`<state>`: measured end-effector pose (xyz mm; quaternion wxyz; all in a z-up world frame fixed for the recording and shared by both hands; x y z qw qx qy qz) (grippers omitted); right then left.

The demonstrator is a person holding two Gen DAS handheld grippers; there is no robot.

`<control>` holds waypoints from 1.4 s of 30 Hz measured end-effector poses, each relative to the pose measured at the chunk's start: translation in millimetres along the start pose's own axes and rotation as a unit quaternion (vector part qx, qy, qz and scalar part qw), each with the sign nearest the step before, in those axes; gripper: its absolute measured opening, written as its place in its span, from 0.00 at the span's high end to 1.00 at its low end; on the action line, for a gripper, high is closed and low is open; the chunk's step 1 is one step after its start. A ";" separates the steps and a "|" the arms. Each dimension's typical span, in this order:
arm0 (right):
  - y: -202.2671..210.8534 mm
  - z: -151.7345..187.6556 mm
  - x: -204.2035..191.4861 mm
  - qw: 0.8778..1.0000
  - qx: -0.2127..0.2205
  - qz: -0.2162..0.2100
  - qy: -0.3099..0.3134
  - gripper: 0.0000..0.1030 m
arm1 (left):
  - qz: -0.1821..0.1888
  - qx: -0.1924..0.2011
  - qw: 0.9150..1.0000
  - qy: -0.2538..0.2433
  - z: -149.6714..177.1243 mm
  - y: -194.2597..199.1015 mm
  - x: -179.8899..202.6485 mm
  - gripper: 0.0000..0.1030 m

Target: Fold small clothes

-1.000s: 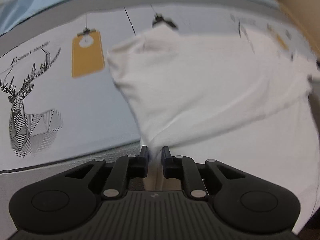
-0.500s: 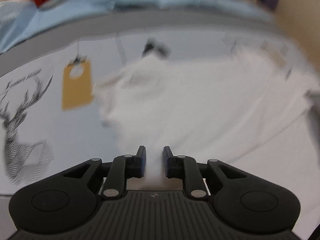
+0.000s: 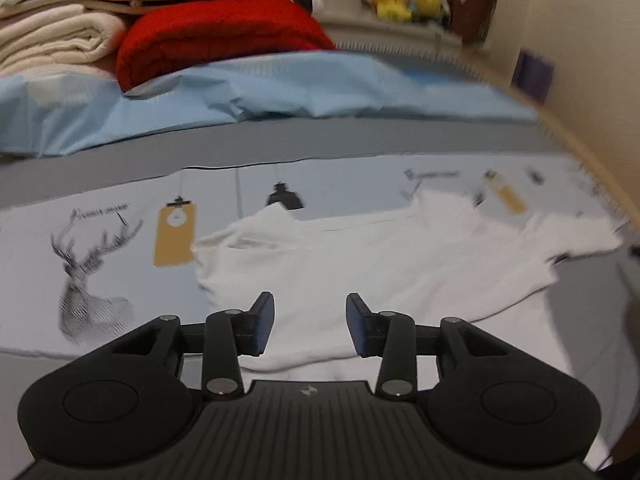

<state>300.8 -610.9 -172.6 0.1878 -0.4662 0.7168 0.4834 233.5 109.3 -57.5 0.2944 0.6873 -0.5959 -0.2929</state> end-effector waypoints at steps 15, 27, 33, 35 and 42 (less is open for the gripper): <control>-86.6 -17.7 28.3 0.999 0.021 -0.028 -0.020 0.71 | -0.006 0.026 0.999 -0.024 -16.2 -53.2 19.2 0.58; -42.5 -37.6 43.0 0.992 0.090 0.090 0.000 0.97 | -0.011 0.027 1.000 -0.010 -21.5 -53.4 2.9 0.58; -29.5 -40.9 19.1 0.991 0.099 0.086 0.020 0.97 | -0.025 0.033 0.999 0.004 -24.6 -47.3 -15.0 0.58; -15.5 -40.9 -31.2 0.989 0.117 0.046 0.073 0.97 | -0.036 0.036 0.998 0.021 -28.0 -44.5 -30.0 0.58; 57.5 96.2 -278.1 0.928 0.077 -0.185 0.313 0.97 | -0.064 0.030 0.992 0.106 -34.9 -33.1 -93.0 0.58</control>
Point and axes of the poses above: each gripper's, at about its wrist camera, not at the fingertips, and y roughly against the way its jaws point, x to its right, z to its underside, the point moved 9 cm from there along -y, roughly the way its jaws point, and after that the axes turned 9 degrees about -z, right-handed, at the moved point
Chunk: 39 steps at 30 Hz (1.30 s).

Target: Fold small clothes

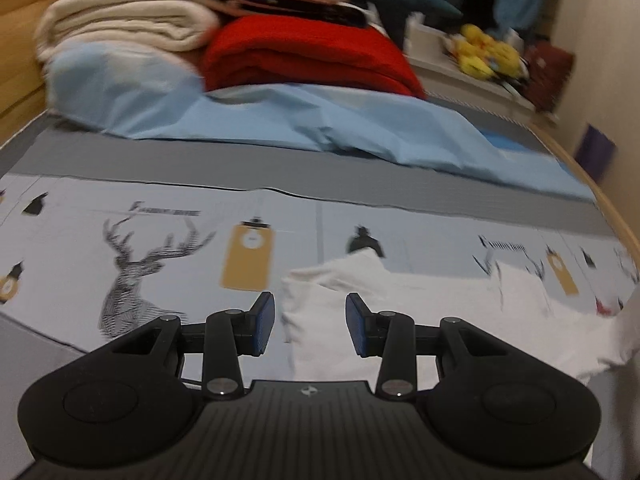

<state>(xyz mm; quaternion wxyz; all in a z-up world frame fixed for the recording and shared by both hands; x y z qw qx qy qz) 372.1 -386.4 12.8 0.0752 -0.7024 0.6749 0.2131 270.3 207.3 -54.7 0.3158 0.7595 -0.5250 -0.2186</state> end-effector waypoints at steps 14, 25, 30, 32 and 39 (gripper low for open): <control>40.6 330.4 -354.8 0.854 -0.433 -0.274 0.087 0.86 | -0.006 -0.048 0.995 0.090 -4.7 -4.8 -80.6 0.58; 27.6 160.1 -172.7 0.937 -0.321 -0.104 0.084 0.72 | 0.084 -0.117 0.986 0.085 12.8 -36.9 -21.7 0.71; 3.4 157.2 -61.9 0.947 -0.321 -0.002 -0.002 0.70 | 0.101 -0.169 0.979 0.056 39.3 -68.7 20.8 0.72; -4.9 166.6 -40.2 0.942 -0.333 0.009 -0.034 0.70 | 0.088 -0.186 0.977 0.050 49.4 -84.1 28.7 0.72; -18.8 204.3 -2.4 0.924 -0.362 0.025 -0.122 0.70 | 0.051 -0.219 0.973 0.045 71.8 -129.3 38.9 0.72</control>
Point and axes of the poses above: each gripper's, at about its wrist camera, not at the fingertips, and y roughly against the way its jaws point, x to its right, z to its underside, the point moved 9 cm from there along -y, roughly the way its jaws point, and after that the axes turned 9 degrees about -z, right-handed, at the moved point
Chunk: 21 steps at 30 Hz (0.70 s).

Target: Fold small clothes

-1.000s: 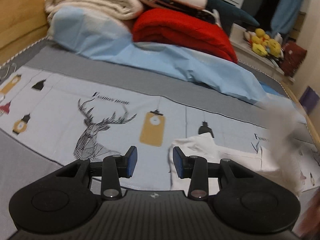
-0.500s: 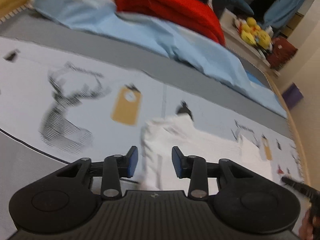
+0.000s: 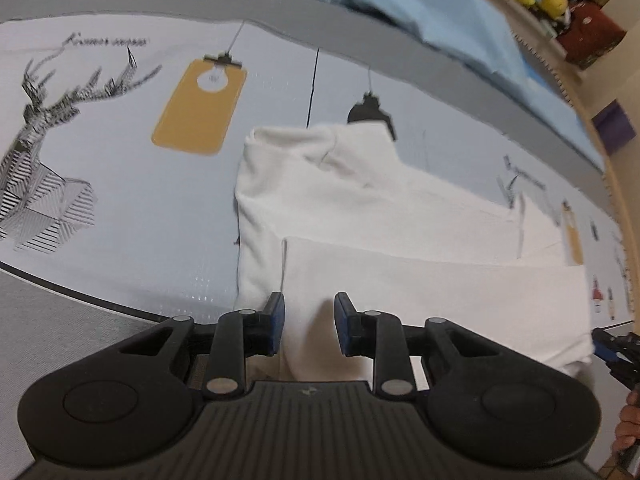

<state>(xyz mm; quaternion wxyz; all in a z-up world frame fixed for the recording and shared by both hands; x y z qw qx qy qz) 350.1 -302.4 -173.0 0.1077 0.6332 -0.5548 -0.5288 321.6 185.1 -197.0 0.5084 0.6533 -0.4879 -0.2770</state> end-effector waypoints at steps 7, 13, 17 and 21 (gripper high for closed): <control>-13.5 2.8 -3.8 0.999 -0.037 -0.022 -0.003 0.68 | -0.030 0.020 0.998 -0.059 -7.5 0.0 10.1 0.94; 27.4 -8.2 -43.3 0.995 0.004 -0.087 0.040 0.90 | -0.016 0.147 0.988 -0.050 -45.0 59.8 6.9 0.95; 1.6 32.8 -23.5 0.989 -0.110 -0.007 0.101 0.89 | -0.036 0.069 0.996 -0.048 -28.4 25.3 -8.8 0.92; 3.5 43.6 -18.2 0.980 -0.137 0.040 0.137 0.89 | -0.046 0.081 0.993 -0.073 -28.9 34.5 -10.9 0.86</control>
Point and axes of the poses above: each gripper's, at about its wrist camera, not at the fingertips, and y roughly against the way its jaws point, x to its right, z to its underside, the point moved 9 cm from there along -y, roughly the way its jaws point, and after that the axes turned 9 degrees about -z, right-handed, at the moved point
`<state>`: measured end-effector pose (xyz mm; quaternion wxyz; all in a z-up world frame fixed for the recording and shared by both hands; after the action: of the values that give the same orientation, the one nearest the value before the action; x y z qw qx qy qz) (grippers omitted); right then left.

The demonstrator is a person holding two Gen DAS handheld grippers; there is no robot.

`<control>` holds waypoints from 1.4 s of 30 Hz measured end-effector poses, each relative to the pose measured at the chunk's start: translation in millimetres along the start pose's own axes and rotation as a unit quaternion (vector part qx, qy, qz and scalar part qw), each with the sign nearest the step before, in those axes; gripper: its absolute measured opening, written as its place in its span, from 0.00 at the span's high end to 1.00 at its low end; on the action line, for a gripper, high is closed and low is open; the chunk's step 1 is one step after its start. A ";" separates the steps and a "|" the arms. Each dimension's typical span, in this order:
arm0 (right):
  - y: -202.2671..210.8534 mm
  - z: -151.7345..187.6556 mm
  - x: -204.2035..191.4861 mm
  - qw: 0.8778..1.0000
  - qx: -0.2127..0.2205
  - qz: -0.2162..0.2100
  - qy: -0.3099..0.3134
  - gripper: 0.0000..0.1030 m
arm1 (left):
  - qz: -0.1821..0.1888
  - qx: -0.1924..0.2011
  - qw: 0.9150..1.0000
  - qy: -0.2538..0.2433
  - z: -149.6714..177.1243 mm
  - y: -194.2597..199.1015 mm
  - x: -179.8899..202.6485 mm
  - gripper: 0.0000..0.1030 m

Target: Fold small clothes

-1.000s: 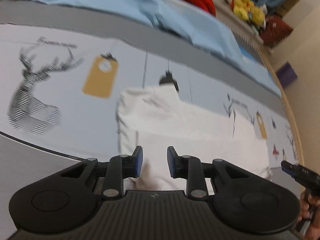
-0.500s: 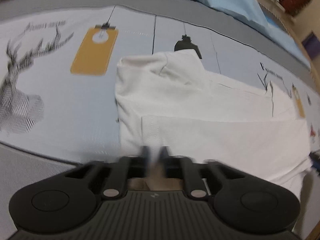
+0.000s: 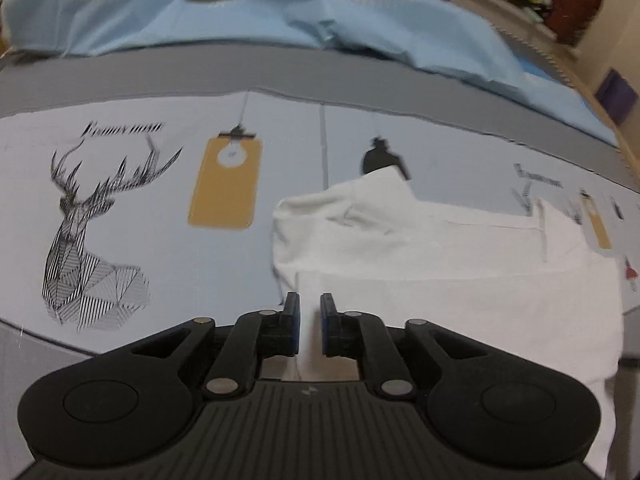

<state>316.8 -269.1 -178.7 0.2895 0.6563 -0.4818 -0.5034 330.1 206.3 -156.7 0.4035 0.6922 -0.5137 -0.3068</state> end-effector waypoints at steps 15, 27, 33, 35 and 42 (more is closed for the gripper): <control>-17.5 -78.4 -2.1 0.987 0.140 -0.037 -0.075 0.48 | 0.032 -0.076 0.995 -0.059 54.8 -24.6 4.8 0.85; -43.2 -106.3 12.4 0.986 0.151 0.049 -0.055 0.91 | 0.037 -0.067 0.993 -0.085 52.1 -15.2 6.8 0.89; 2.7 -100.0 -9.2 0.983 0.179 0.038 0.011 0.89 | 0.054 -0.019 0.995 -0.083 30.7 7.7 16.5 0.89; 11.4 -90.1 -31.4 0.984 0.164 -0.019 0.060 0.89 | 0.065 -0.020 0.993 -0.094 33.1 6.1 24.7 0.89; -32.4 -24.0 -22.2 0.989 0.009 -0.028 0.147 0.93 | 0.017 -0.059 0.989 -0.135 56.1 -17.2 26.5 0.89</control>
<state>349.8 -239.2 -190.4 0.3373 0.7388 -0.4201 -0.4048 298.6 169.7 -199.2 0.3757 0.6105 -0.5560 -0.4208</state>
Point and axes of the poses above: each gripper's, at about its wrist camera, not at the fingertips, and y roughly against the way its jaws point, x to its right, z to its underside, the point moved 9 cm from there along -y, roughly the way its jaws point, and after that the axes turned 9 degrees about -z, right-handed, at the moved point
